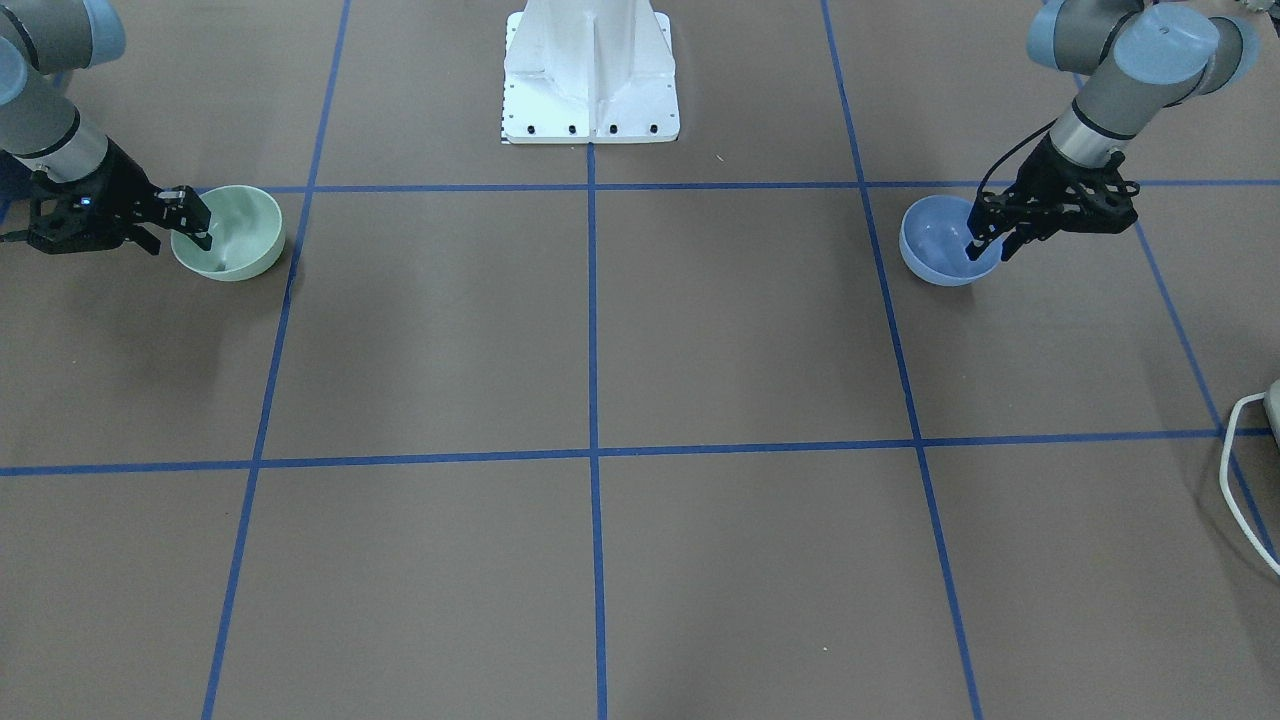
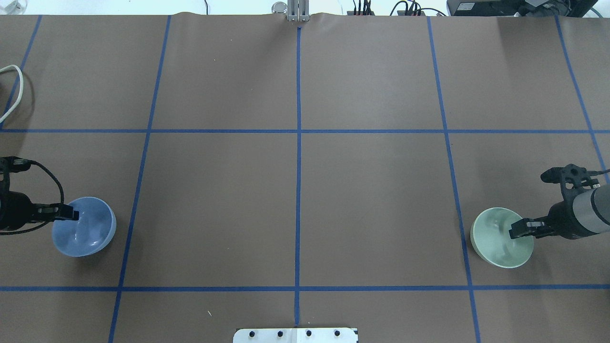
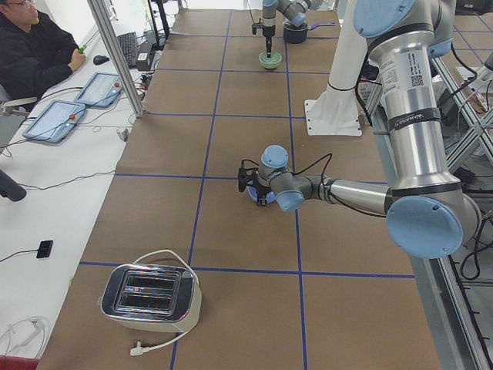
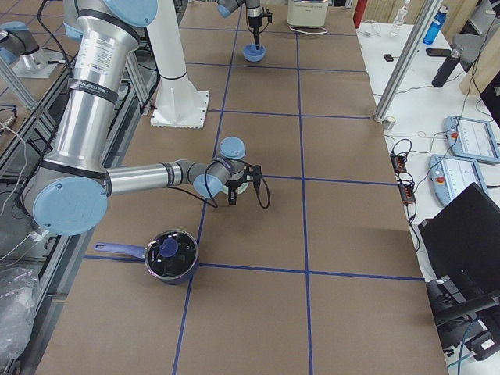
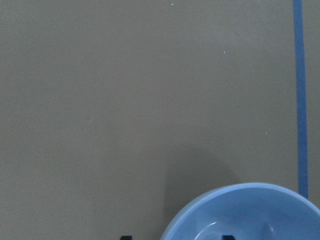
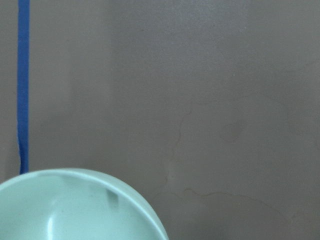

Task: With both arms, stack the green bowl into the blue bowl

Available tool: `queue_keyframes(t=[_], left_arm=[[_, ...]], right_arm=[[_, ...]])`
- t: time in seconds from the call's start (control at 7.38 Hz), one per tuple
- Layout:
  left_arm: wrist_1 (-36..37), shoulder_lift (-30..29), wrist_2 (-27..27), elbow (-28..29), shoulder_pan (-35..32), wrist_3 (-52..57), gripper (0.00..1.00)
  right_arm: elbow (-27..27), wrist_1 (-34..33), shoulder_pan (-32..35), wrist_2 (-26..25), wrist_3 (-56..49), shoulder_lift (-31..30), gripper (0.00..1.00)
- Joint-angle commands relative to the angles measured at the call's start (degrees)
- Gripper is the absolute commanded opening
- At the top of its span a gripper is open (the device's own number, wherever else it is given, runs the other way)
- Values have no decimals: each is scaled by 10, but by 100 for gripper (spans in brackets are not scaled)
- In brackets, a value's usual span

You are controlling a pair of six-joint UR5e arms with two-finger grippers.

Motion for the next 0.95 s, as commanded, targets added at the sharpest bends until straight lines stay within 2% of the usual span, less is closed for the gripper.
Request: queue_keyframes(t=[0.0, 0.14, 0.81], left_arm=[[0, -1, -1, 1, 0, 1, 18], [0, -1, -1, 1, 0, 1, 0], [3, -14, -14, 4, 2, 8, 0]], right_arm=[[0, 0, -3, 1, -1, 0, 0], [0, 0, -3, 2, -1, 0, 0], [0, -1, -3, 17, 1, 8, 0]])
